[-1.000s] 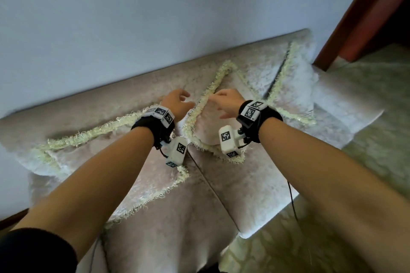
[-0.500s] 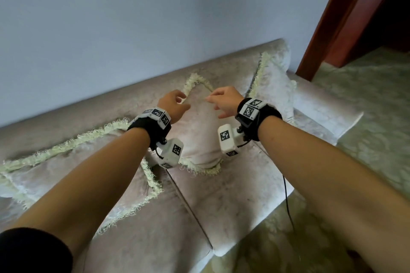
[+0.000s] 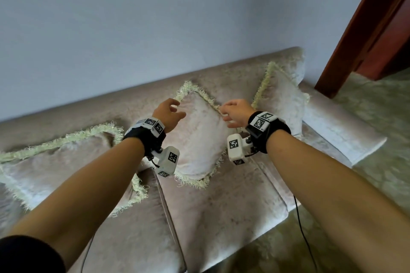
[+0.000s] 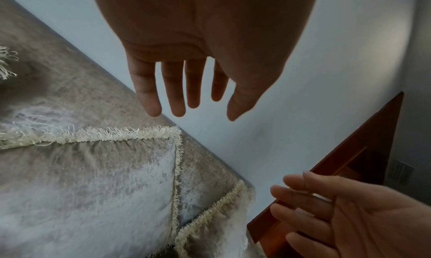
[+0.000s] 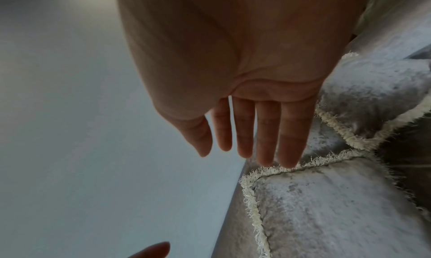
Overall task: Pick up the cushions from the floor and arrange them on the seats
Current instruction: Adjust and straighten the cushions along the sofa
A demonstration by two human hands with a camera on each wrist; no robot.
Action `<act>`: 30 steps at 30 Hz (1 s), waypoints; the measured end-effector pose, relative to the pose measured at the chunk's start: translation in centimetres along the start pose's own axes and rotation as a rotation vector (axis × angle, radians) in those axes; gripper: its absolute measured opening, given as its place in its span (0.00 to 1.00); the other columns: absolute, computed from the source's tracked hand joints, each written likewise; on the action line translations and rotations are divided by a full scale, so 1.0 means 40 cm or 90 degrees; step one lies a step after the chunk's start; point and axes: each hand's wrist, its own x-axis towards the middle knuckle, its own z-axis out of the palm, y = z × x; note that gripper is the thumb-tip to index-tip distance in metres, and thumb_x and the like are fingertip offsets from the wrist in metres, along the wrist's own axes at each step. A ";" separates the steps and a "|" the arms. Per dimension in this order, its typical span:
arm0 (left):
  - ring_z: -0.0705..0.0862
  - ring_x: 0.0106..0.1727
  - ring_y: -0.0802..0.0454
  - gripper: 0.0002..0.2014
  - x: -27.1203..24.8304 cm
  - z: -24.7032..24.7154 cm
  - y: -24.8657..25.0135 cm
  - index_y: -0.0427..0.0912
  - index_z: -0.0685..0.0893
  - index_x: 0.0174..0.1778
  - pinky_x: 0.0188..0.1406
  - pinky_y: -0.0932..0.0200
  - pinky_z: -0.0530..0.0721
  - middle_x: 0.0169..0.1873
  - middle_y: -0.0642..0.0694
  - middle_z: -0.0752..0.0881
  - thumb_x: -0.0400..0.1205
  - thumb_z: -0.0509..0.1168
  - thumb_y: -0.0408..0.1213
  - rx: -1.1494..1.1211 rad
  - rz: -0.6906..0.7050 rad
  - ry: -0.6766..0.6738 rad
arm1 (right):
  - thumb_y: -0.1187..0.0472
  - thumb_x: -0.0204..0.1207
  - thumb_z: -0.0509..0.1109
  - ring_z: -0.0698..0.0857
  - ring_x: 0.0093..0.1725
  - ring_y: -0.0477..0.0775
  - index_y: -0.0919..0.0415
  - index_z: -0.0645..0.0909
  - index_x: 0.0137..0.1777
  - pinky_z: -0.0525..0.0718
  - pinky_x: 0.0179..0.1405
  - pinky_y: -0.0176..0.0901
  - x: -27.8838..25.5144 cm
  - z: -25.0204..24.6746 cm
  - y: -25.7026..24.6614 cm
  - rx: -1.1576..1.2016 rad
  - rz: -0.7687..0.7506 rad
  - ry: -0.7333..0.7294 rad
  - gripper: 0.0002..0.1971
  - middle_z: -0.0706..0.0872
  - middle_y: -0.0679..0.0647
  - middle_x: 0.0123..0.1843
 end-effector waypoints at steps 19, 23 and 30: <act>0.85 0.59 0.38 0.24 0.381 -0.043 -0.218 0.45 0.76 0.69 0.63 0.40 0.83 0.63 0.38 0.84 0.78 0.72 0.41 0.014 -0.180 0.024 | 0.62 0.79 0.72 0.82 0.39 0.52 0.61 0.84 0.50 0.81 0.34 0.44 0.459 0.057 -0.070 -0.090 0.057 -0.075 0.03 0.84 0.56 0.43; 0.84 0.59 0.39 0.24 0.407 -0.034 -0.295 0.43 0.75 0.70 0.61 0.45 0.82 0.64 0.38 0.83 0.79 0.71 0.40 -0.014 -0.254 0.044 | 0.60 0.79 0.72 0.83 0.40 0.52 0.59 0.83 0.53 0.84 0.35 0.44 0.559 0.122 -0.072 -0.137 0.059 -0.140 0.06 0.84 0.55 0.45; 0.85 0.48 0.44 0.23 0.416 -0.002 -0.421 0.42 0.75 0.70 0.44 0.48 0.85 0.54 0.37 0.85 0.80 0.70 0.39 -0.257 -0.463 0.159 | 0.62 0.79 0.72 0.85 0.51 0.56 0.59 0.84 0.53 0.85 0.36 0.43 0.724 0.236 -0.074 -0.212 0.031 -0.252 0.05 0.85 0.55 0.49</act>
